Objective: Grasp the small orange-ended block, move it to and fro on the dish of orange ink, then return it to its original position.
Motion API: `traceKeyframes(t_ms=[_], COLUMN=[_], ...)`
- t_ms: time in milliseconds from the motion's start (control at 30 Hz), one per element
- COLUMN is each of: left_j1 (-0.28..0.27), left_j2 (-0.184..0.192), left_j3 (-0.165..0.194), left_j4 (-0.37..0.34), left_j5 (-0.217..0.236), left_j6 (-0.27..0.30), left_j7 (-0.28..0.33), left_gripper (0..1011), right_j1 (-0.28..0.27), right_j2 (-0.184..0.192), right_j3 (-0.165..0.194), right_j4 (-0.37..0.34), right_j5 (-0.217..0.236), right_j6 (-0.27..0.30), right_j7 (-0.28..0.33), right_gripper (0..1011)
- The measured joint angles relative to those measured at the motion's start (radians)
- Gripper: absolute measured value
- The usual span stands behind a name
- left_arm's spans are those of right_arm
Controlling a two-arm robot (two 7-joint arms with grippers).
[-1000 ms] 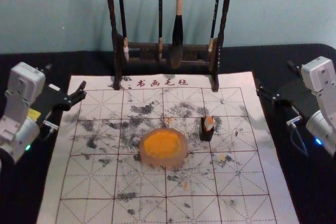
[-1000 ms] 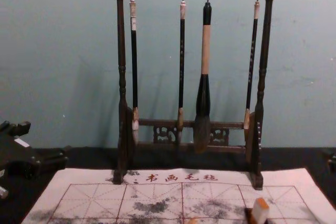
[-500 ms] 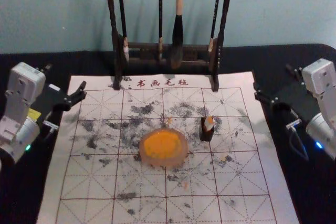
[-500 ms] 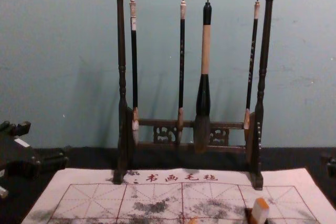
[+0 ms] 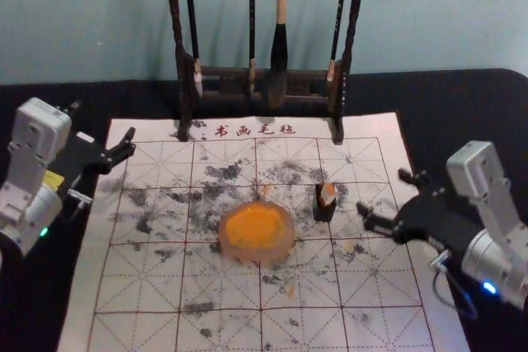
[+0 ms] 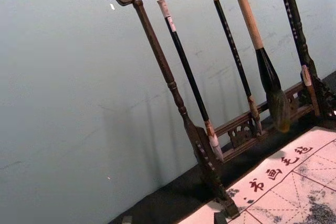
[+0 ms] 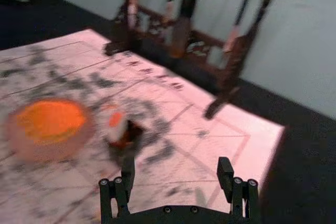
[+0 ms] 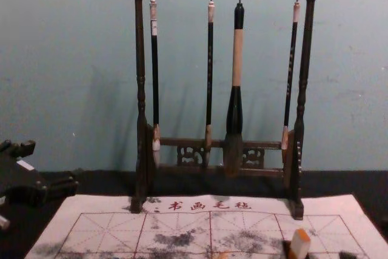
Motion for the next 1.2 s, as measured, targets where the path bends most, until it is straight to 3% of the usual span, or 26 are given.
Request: traceKeyframes(t_ms=[267,767,1033,1200], left_j1=[0.000,0.000,0.000,0.000], left_j2=[0.000,0.000,0.000,0.000], left_j3=[0.000,0.000,0.000,0.000], left_j4=[0.000,0.000,0.000,0.000], left_j5=[0.000,0.000,0.000,0.000], left_j6=[0.000,0.000,0.000,0.000], left_j7=[0.000,0.000,0.000,0.000], left_gripper=[1001,1001,1001,1001], right_j1=[-0.025,0.031,0.047,0.047], right_j2=[-0.025,-0.182,-0.232,-0.242], right_j3=[-0.023,-0.039,-0.032,-0.023], right_j4=[-0.026,0.067,0.102,0.105], right_j5=[0.001,-0.063,-0.099,-0.114], right_j6=[0.016,-0.034,-0.038,-0.039], right_j7=[0.055,0.026,0.002,0.000], right_gripper=[1002,1003,1003,1003])
